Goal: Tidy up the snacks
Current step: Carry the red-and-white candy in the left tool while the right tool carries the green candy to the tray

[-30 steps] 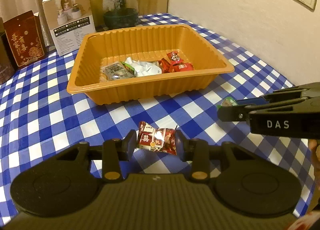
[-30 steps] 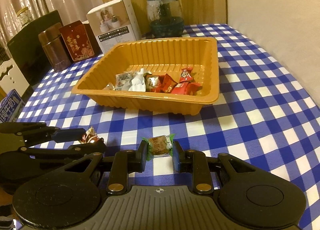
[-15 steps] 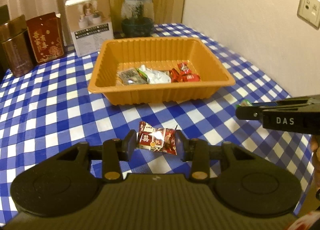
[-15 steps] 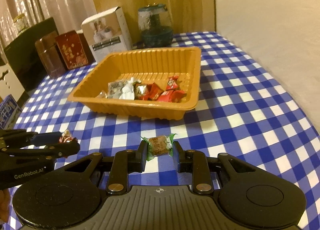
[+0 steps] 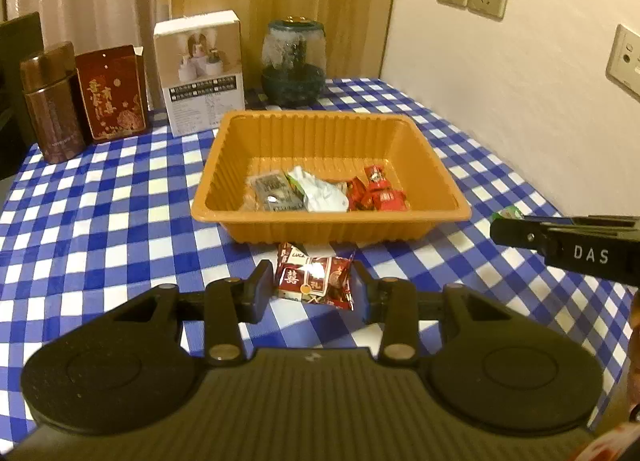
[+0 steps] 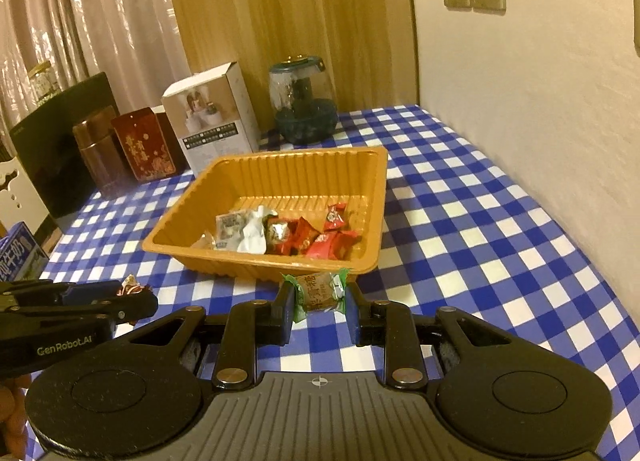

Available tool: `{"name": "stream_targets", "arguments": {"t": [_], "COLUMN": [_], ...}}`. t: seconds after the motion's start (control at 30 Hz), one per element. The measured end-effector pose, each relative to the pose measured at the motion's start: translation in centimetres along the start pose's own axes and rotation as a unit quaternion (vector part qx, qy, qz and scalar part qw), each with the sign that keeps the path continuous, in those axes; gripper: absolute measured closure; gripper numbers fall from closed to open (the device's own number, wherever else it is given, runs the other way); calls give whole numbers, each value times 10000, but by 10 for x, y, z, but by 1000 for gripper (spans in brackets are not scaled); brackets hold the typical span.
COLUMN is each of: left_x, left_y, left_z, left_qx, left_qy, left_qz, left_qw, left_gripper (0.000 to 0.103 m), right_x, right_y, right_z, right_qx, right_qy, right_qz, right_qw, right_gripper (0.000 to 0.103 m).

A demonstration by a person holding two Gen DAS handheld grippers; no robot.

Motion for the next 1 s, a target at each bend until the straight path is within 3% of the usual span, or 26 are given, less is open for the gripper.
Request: {"name": "stream_targets", "arguments": {"t": [0.4,1.0], "left_x": [-3,2], "left_y": [33,67], "left_z": [11,51], "left_qx": [-197,-240], "left_qy": [67,133], "left_qz": [105,210], "left_qw": [9997,9994], "left_gripper": [66,66], "right_x": [-9,-13], "right_y": [30,57], "right_z": [10,52], "right_qx": [-376,-342], "right_qy": [-127,-125], "right_qz": [140,248], "right_qw": [9991,9990], "right_gripper": [76,76]}}
Point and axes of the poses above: each gripper's, at about its wrist camera, not at the fingertips, and z roughly the way its jaws point, x to its left, y to its top, the point moved 2 cm from there along z, roughly the way its jaws point, and after that the axes turned 5 degrees about -x, right-handed, at the moved point
